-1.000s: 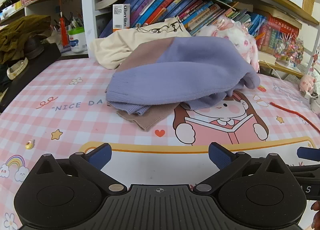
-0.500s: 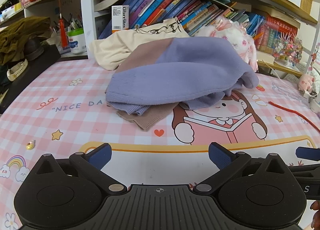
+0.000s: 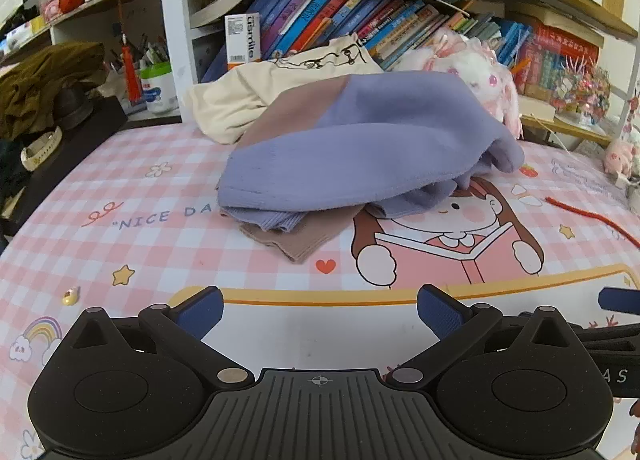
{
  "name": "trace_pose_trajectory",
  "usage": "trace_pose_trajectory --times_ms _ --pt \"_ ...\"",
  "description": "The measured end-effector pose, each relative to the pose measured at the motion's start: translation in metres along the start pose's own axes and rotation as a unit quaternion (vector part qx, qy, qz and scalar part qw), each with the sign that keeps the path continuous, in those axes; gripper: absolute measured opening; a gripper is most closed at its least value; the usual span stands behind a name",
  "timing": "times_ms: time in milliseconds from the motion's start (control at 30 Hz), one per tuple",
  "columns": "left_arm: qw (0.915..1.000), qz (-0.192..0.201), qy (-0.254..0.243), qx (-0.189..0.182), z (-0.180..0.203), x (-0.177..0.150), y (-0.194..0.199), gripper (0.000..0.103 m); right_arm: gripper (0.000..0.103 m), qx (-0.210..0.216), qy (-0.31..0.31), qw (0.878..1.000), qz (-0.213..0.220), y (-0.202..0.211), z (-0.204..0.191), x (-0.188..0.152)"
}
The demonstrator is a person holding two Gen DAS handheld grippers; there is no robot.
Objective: Fold clothes
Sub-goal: 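Approach the crumpled lavender-and-mauve sweater with both grippers open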
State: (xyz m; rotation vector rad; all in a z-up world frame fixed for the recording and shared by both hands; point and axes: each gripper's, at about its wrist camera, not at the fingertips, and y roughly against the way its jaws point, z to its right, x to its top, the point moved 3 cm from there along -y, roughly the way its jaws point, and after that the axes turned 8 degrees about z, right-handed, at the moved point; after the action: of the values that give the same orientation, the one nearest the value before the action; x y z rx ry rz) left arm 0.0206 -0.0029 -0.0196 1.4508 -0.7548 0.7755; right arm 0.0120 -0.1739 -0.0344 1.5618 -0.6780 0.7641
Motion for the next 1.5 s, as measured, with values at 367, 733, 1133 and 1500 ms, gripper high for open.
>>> trace_pose_trajectory --times_ms 367,733,1133,1500 --pt "0.9998 -0.009 0.011 -0.015 -0.002 -0.002 -0.001 0.103 0.103 -0.005 0.003 1.0 0.001 -0.001 0.0 0.001" --pt "0.9996 -0.008 0.022 -0.015 -0.002 -0.001 -0.001 0.103 0.103 0.008 0.003 1.0 0.005 0.001 -0.001 0.001" --pt "0.9992 -0.011 0.027 -0.026 0.004 -0.001 -0.001 0.103 0.103 0.016 0.003 1.0 0.006 0.003 0.003 0.002" --pt "0.9977 -0.024 0.048 -0.041 0.01 -0.008 -0.001 0.103 0.103 0.036 0.013 0.999 -0.004 0.001 0.006 -0.001"
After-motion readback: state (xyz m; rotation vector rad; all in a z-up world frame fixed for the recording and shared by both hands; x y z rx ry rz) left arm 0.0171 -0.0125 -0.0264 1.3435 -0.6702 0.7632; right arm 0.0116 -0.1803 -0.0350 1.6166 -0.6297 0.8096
